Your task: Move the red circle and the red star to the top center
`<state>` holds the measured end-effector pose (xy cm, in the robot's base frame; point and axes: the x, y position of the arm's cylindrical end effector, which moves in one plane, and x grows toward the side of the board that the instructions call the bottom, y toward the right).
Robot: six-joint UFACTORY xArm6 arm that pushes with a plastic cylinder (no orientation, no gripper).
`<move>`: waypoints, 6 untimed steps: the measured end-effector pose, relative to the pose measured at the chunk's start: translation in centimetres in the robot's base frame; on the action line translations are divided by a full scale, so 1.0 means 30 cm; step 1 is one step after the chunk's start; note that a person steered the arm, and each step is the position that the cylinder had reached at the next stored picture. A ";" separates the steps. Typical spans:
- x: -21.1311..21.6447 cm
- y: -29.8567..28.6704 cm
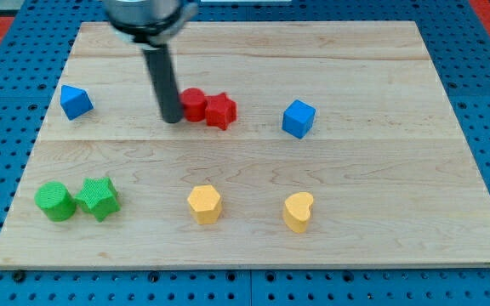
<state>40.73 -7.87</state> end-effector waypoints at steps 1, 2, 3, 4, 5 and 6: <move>0.130 0.065; 0.076 0.289; 0.005 0.342; -0.012 0.261; 0.045 0.260; 0.065 0.221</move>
<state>42.68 -1.25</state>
